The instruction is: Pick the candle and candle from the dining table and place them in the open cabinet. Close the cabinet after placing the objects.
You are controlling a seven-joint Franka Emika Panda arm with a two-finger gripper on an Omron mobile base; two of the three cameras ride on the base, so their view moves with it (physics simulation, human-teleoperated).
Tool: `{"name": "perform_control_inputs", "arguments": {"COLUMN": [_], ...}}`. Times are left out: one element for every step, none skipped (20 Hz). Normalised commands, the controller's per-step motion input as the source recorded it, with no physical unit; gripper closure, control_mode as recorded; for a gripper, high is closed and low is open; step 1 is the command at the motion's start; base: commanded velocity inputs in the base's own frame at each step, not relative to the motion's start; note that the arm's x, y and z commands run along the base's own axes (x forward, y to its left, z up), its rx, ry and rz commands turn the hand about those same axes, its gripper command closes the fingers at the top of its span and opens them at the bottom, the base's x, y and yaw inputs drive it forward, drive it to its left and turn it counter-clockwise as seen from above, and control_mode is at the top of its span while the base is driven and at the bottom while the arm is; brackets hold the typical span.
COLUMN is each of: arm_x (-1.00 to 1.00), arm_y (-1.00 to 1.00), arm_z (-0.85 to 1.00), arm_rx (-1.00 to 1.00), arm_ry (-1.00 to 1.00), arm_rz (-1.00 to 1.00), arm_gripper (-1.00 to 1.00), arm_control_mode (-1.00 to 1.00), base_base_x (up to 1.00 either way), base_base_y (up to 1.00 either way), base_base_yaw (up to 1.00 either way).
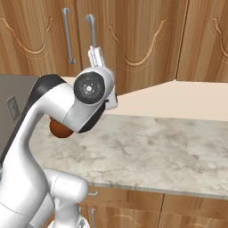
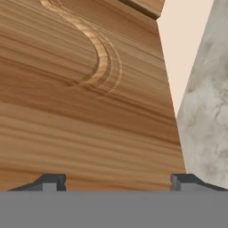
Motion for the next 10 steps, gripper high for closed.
{"name": "perform_control_inputs", "arguments": {"arm_x": [0.7, 0.7, 0.7, 0.71, 0.72, 0.72, 0.74, 0.75, 0.75, 0.75], "arm_y": [0.31, 0.3, 0.3, 0.28, 0.28, 0.28, 0.26, 0.25, 0.22, 0.19], "arm_z": [-0.01, -0.02, -0.04, -0.05, -0.07, -0.09, -0.1, -0.12, -0.12, -0.12], "arm_rx": [0.05, 0.05, 0.05, 0.05, 0.04, 0.03, 0.04, 0.04, 0.05, 0.07], "arm_ry": [0.02, 0.04, 0.05, 0.04, 0.04, 0.04, 0.02, 0.01, 0.01, 0.0], "arm_rz": [0.01, 0.01, 0.01, 0.0, 0.01, 0.01, 0.01, 0.02, 0.03, 0.03], "arm_gripper": [-1.0, -1.0, -1.0, -1.0, -1.0, -1.0, -1.0, -1.0, -1.0, -1.0], "arm_control_mode": [-1.0, -1.0, -1.0, -1.0, -1.0, -1.0, -1.0, -1.0, -1.0, -1.0], "base_base_x": [0.0, 0.0, 0.0, 0.0, 0.0, 0.0, 0.0, 0.0, 0.0, 0.0], "base_base_y": [0.0, 0.0, 0.0, 0.0, 0.0, 0.0, 0.0, 0.0, 0.0, 0.0], "base_base_yaw": [0.0, 0.0, 0.0, 0.0, 0.0, 0.0, 0.0, 0.0, 0.0, 0.0]}}
